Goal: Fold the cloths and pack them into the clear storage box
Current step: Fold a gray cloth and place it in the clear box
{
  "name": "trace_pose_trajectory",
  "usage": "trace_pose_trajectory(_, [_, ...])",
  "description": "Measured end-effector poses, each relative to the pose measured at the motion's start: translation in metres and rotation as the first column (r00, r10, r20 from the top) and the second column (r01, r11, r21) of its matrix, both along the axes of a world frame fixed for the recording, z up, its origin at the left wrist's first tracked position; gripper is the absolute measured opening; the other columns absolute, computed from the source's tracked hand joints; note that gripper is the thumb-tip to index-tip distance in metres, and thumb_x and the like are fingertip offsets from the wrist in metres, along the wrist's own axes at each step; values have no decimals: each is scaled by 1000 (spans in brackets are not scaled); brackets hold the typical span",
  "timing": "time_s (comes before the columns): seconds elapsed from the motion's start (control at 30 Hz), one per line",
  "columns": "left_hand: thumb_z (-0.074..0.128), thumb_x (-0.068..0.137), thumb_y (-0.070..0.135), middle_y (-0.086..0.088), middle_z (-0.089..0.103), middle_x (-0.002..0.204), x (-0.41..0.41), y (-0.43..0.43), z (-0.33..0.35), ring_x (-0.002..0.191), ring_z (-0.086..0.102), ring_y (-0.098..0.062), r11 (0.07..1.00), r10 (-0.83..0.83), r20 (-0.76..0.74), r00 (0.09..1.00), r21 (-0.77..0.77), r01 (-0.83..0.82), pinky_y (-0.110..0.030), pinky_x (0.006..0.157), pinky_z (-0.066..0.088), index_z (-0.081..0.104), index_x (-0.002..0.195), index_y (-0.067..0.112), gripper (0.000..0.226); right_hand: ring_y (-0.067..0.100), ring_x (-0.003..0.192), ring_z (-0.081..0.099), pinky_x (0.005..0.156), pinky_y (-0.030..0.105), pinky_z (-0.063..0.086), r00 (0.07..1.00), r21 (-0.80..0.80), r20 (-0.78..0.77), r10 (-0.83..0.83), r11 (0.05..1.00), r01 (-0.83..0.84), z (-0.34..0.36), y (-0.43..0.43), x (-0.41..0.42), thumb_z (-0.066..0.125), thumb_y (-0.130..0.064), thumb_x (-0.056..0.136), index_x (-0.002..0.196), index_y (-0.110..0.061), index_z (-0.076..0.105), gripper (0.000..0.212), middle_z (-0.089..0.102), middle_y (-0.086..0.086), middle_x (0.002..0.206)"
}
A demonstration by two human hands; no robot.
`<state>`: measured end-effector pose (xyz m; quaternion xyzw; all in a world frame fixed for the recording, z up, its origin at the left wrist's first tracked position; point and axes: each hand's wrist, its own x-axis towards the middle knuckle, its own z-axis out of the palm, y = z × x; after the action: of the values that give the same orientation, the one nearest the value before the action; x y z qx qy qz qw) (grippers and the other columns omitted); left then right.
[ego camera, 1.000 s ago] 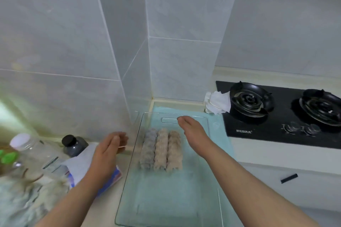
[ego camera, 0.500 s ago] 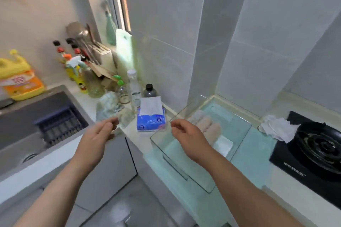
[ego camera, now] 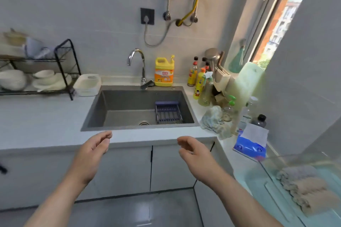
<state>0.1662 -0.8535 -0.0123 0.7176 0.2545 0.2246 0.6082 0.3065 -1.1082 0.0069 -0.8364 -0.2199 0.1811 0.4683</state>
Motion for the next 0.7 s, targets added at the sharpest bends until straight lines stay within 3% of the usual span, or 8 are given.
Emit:
trace_pose_trajectory(0.13, [59, 80, 33, 11, 65, 114, -88, 69, -9, 112, 59, -11, 992, 128, 4, 992, -4, -128, -46, 105, 42, 64, 103, 35, 24, 2, 108, 54, 84, 10, 40, 981, -46, 20, 192, 981, -191, -8, 96, -63, 52, -15, 94, 111, -33, 55, 25, 60, -11, 115])
trace_pose_trajectory(0.27, [58, 94, 12, 6, 67, 111, -178, 129, -11, 108, 59, -15, 969, 248, -53, 967, 28, -247, -42, 104, 44, 65, 101, 30, 21, -7, 105, 55, 92, 16, 41, 939, -51, 8, 345, 938, -344, -10, 182, -133, 52, -19, 95, 121, -34, 54, 30, 58, -16, 123])
trace_pose_trajectory(0.37, [66, 86, 20, 5, 67, 106, -239, 167, 5, 105, 60, -18, 942, 334, -32, 942, 54, -332, -29, 93, 45, 65, 98, 28, 14, -11, 98, 55, 90, 13, 40, 904, -42, 19, 428, 903, -427, -7, 241, -174, 52, -16, 94, 120, -35, 55, 32, 57, -19, 123])
trace_pose_trajectory(0.43, [63, 90, 15, 6, 67, 103, -274, 192, 13, 99, 60, -16, 914, 402, -25, 915, 65, -400, -24, 88, 45, 65, 97, 27, 14, -11, 102, 54, 93, 16, 41, 888, -21, 15, 460, 888, -460, -6, 277, -198, 53, -14, 93, 114, -39, 54, 33, 58, -19, 123])
trace_pose_trajectory(0.47, [62, 91, 12, 6, 68, 102, -290, 205, 16, 96, 60, -15, 898, 437, -21, 899, 66, -435, -26, 89, 46, 66, 96, 27, 16, -10, 105, 54, 95, 19, 41, 880, -12, 10, 474, 880, -474, -7, 294, -208, 52, -13, 93, 113, -40, 53, 33, 58, -18, 124])
trace_pose_trajectory(0.57, [61, 79, 30, 9, 70, 99, -325, 236, 17, 91, 62, -8, 847, 529, -27, 848, 78, -526, -37, 96, 47, 68, 98, 28, 20, -5, 113, 52, 101, 23, 40, 849, -7, -18, 528, 849, -528, -10, 340, -228, 51, -17, 95, 122, -36, 54, 34, 56, -20, 126])
trace_pose_trajectory(0.7, [63, 85, 28, 10, 69, 104, -335, 276, 3, 98, 62, -10, 825, 564, -77, 822, 92, -558, -36, 97, 47, 68, 101, 31, 16, -4, 117, 50, 100, 20, 39, 817, 2, -48, 575, 818, -575, -22, 401, -228, 50, -18, 96, 127, -32, 53, 35, 55, -21, 127])
